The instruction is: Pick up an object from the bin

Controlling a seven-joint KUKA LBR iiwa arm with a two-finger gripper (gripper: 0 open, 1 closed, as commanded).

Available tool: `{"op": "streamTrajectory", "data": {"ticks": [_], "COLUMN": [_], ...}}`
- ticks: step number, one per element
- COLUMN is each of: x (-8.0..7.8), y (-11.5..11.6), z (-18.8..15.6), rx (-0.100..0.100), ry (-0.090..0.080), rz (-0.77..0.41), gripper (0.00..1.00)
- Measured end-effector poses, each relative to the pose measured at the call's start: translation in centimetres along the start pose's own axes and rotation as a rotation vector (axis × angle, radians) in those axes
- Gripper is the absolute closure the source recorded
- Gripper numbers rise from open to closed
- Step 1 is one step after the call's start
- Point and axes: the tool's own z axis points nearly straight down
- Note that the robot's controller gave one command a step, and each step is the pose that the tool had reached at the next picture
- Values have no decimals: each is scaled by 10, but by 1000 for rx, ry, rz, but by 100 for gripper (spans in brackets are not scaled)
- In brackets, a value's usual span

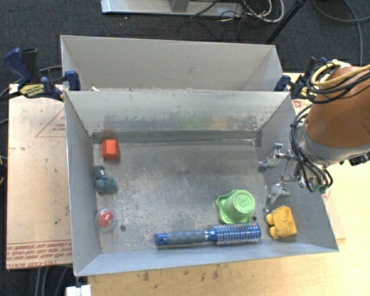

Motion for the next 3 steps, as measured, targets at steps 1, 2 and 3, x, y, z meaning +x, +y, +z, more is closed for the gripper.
{"op": "streamTrajectory", "data": {"ticks": [1,2,3], "x": [15,20,-21], "y": [15,-63,-16], "z": [92,92,79], "rx": [0,2,-1], "ry": [-8,-2,-1], "rz": [127,-99,-136], "gripper": [0,0,0]}}
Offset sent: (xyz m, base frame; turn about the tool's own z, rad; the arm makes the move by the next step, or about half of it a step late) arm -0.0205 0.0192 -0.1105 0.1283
